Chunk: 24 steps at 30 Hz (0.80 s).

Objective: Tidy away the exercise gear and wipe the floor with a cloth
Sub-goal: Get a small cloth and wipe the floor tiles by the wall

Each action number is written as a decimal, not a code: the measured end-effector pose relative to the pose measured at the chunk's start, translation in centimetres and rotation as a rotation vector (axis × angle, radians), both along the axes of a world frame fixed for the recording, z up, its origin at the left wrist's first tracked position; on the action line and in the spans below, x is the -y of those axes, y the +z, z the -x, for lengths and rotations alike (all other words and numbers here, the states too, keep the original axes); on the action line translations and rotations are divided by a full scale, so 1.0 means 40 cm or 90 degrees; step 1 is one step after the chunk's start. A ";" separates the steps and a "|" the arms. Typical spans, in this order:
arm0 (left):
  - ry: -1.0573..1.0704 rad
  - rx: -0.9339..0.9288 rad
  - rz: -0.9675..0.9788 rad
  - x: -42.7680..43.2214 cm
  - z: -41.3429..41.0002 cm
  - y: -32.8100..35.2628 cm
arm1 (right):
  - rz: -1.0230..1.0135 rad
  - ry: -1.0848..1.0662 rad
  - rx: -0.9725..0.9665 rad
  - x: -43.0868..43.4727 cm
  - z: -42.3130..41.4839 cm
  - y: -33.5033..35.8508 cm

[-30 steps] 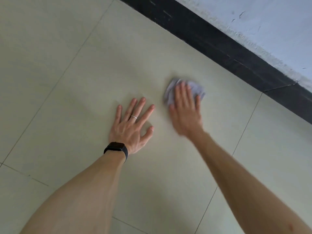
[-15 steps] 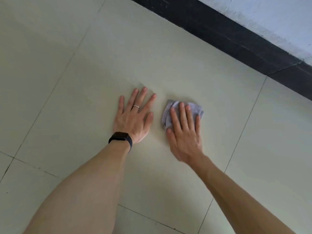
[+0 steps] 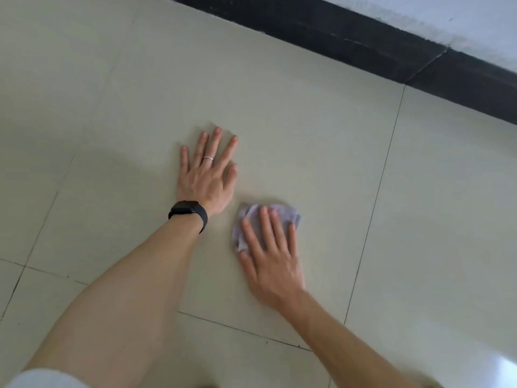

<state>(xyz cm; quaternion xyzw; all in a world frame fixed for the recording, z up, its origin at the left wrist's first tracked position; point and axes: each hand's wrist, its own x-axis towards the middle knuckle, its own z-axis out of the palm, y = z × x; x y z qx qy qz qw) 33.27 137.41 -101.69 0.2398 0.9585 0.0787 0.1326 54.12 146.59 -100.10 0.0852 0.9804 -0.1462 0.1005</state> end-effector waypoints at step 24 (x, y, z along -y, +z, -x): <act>0.186 0.111 -0.006 0.333 -0.275 0.054 | -0.041 -0.060 -0.018 -0.023 0.126 -0.033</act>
